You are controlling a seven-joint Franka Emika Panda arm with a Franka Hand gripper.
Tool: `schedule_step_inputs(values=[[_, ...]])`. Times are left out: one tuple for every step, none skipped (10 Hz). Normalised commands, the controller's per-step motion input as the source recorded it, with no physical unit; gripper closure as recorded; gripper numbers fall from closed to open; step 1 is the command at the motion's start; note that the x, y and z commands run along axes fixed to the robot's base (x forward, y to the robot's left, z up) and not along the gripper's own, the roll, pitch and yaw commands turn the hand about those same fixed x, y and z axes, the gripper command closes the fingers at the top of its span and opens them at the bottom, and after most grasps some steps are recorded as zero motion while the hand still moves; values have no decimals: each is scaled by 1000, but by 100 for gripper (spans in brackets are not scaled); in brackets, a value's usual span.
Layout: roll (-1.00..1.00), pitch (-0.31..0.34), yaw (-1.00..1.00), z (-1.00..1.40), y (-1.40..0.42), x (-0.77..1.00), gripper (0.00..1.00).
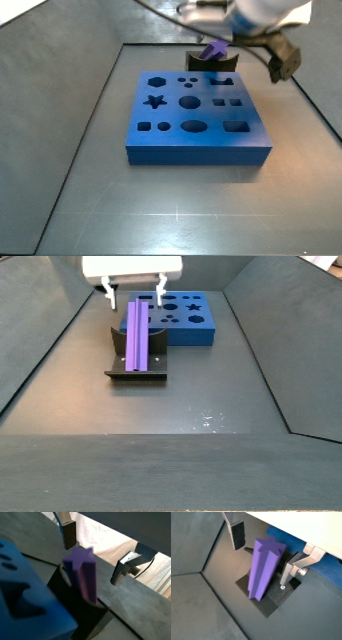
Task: Pick up the star object. Move up. Place the star object on the fixture. Regrasp the star object. Move to above the board. Insert the star object.
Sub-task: Regrasp the star object, then move to above the board.
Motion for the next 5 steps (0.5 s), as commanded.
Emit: schedule_step_inputs(values=[[72, -16, -33, -345, 1, 73, 0], [70, -3, -26, -189, -3, 77, 0], [0, 0, 0, 0, 0, 0, 100], [-457, -18, 142, 1000, -138, 115, 100], [-454, -14, 137, 1000, -138, 113, 100]])
